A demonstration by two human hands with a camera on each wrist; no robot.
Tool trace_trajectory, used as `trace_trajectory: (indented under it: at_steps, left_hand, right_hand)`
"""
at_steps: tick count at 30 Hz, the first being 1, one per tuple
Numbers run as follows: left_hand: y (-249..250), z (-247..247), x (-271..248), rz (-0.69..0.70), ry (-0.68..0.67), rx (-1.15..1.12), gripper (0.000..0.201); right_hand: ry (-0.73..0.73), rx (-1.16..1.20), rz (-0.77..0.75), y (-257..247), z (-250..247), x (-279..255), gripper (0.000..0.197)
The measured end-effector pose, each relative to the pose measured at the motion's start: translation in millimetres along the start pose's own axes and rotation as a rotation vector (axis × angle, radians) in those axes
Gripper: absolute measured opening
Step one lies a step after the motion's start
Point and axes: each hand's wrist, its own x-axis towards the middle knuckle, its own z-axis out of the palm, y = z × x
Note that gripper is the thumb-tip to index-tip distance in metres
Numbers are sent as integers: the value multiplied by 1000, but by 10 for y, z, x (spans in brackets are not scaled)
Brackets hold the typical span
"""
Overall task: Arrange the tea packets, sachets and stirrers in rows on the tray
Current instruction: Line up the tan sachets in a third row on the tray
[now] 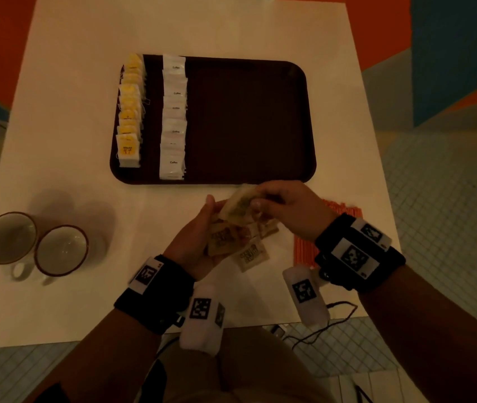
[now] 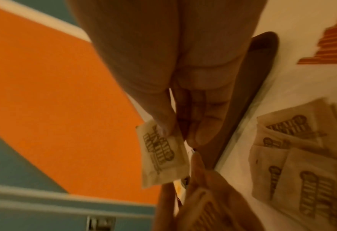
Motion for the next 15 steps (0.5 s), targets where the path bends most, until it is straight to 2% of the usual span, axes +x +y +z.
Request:
trace_trajectory:
  at_steps: [2,4,8,12,15]
  left_hand:
    - [-10,-52,2,1,45,-52,53]
    - [-19,-97,-2,-19,57,-92,58]
    - [14,-124,-12,-48,37,-77,69]
    - [70,-83,-6,13,64,-51,69]
    - [126,-47,4,-16,79,-51,72]
  right_hand:
    - [86,284,57,19,-4,-63,14]
    - [152,437,101,38,5,-117,12]
    - [185,599,162,39,51,-162,11]
    - [187,785,194,33,127,-170,11]
    - [203,714,129,24,132,-160,14]
